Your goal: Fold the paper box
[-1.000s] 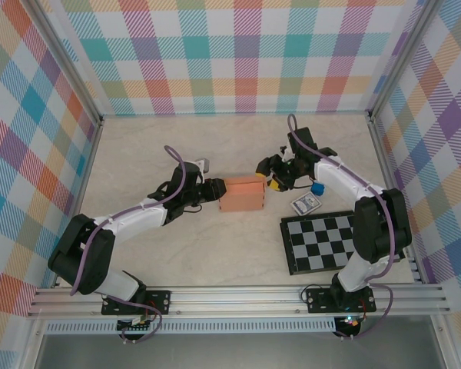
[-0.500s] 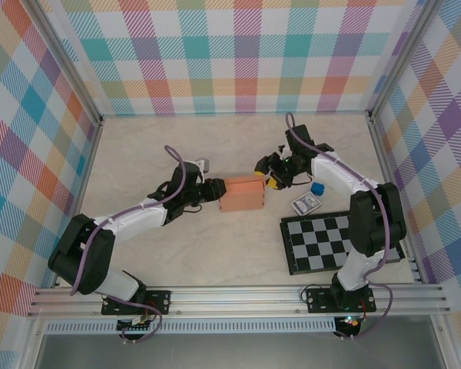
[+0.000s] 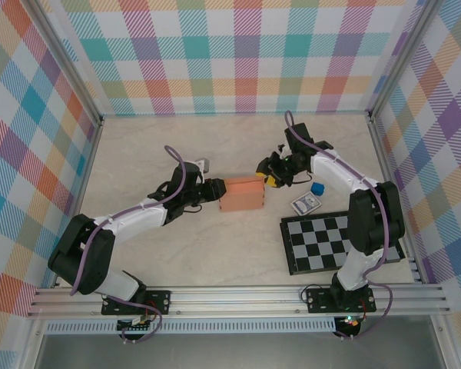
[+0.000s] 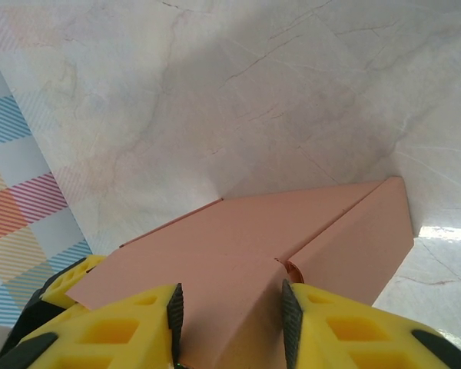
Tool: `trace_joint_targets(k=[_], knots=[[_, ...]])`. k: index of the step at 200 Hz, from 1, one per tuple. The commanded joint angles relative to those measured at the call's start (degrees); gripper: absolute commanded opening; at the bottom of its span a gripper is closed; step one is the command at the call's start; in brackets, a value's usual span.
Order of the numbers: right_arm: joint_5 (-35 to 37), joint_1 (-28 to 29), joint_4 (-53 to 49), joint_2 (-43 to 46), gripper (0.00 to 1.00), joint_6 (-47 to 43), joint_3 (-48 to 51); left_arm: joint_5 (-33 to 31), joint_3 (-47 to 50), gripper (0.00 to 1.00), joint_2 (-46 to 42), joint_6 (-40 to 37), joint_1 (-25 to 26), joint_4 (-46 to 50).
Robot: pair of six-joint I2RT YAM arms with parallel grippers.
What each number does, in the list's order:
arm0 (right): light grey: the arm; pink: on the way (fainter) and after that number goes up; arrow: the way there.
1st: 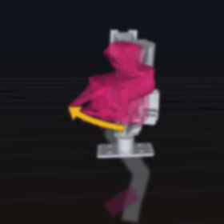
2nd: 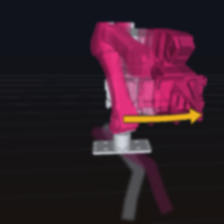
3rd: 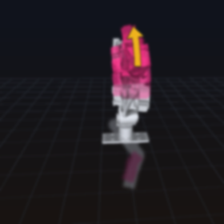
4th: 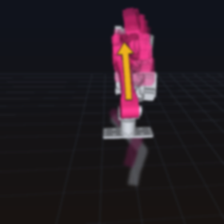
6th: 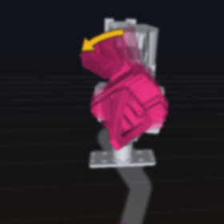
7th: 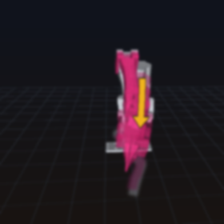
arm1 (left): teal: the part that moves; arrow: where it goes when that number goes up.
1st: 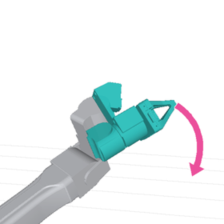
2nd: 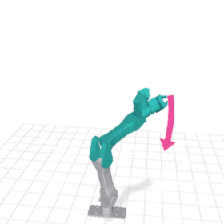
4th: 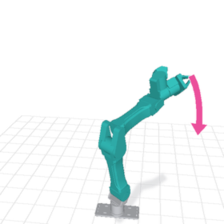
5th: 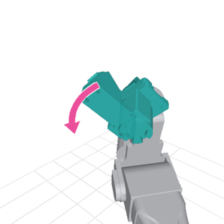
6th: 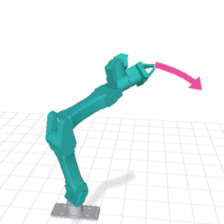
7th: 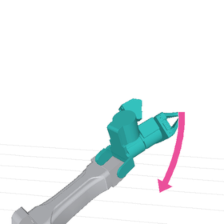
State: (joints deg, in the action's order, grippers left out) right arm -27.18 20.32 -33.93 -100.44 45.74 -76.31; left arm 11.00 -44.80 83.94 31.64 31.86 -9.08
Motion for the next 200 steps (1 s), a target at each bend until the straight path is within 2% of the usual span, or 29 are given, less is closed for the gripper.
trace_joint_targets(k=[1, 26, 62, 103, 123, 156, 200], knots=[[1.11, 0.86, -2.12, -0.65, 0.37, -1.73, 0.08, -0.56, 1.20, 0.36, 1.14, -1.18, 0.93, 3.63], [1.98, 0.85, -2.11, -0.54, 0.32, -2.79, 1.12, -0.73, 1.31, 0.36, 1.14, -1.26, 0.93, 3.63], [3.93, 0.86, -2.21, 0.19, 0.29, -4.34, 2.66, -1.10, 1.61, 0.36, 0.97, -1.64, 0.93, 3.37], [3.81, 0.86, 3.09, 1.55, 0.25, -3.44, 7.65, -1.51, 3.21, 0.37, 0.13, -3.08, 0.93, 0.99], [5.25, 0.95, 4.25, 2.10, 0.22, -3.42, 9.06, -1.70, 4.74, 0.43, -0.84, -3.13, 0.93, -1.10], [6.34, 1.04, 5.58, 2.60, 0.20, -3.53, 10.46, -3.21, 5.14, 0.62, -3.12, -2.82, 0.83, -1.21], [7.22, 1.03, 7.61, 3.78, 0.19, -2.34, 12.10, -4.16, 4.27, 0.73, -7.81, -1.82, 0.16, -0.14]])
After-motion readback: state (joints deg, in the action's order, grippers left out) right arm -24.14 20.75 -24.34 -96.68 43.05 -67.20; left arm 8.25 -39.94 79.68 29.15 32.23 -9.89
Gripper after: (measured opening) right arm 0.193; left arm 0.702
